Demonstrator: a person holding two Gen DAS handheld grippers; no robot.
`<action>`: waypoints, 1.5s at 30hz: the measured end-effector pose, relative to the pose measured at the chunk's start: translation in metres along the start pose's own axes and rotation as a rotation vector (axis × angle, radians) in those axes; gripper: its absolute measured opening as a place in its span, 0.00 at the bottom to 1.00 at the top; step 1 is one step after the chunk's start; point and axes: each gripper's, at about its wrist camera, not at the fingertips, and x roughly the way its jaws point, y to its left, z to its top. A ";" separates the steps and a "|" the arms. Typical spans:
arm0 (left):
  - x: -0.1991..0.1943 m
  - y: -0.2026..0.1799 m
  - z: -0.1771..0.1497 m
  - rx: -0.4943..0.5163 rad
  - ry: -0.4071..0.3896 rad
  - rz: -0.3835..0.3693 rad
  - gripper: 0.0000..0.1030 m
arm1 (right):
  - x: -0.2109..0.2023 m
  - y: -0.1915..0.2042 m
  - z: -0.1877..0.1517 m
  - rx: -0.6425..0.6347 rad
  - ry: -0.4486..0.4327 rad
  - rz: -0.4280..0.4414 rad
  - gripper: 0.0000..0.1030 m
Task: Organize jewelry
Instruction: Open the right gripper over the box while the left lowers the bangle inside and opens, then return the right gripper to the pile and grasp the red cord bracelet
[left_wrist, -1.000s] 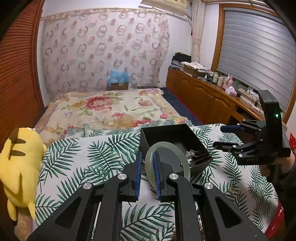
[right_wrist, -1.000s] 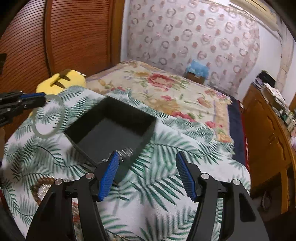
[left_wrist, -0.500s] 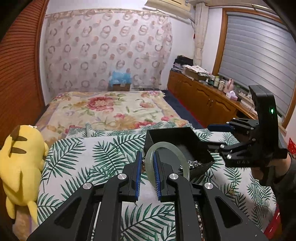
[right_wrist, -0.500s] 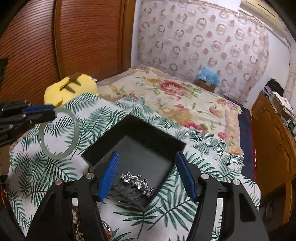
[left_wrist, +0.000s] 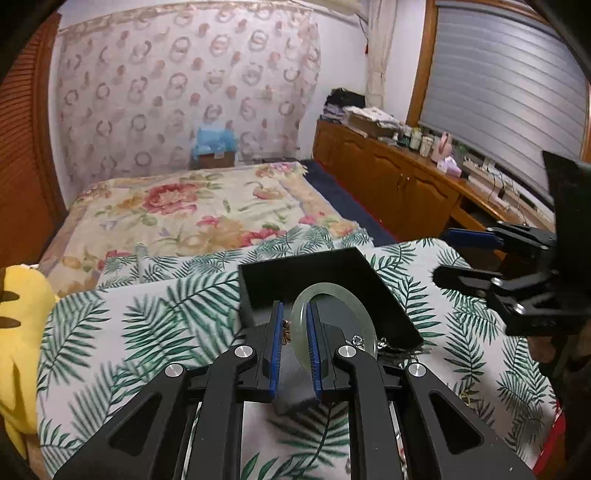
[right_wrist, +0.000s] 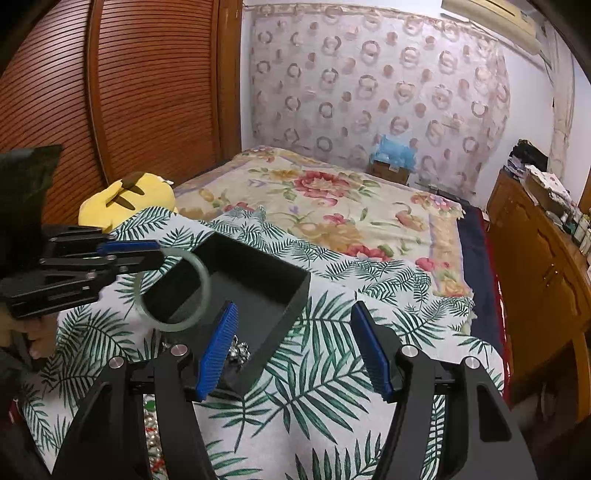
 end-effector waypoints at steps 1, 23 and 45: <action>0.004 0.000 0.001 0.001 0.007 -0.001 0.12 | 0.000 -0.001 -0.002 0.003 0.000 0.003 0.64; -0.052 -0.010 -0.060 0.012 0.030 -0.031 0.12 | -0.037 0.049 -0.088 0.030 0.011 0.115 0.51; -0.088 -0.016 -0.138 -0.012 0.066 -0.006 0.13 | -0.023 0.094 -0.138 0.168 0.124 0.196 0.24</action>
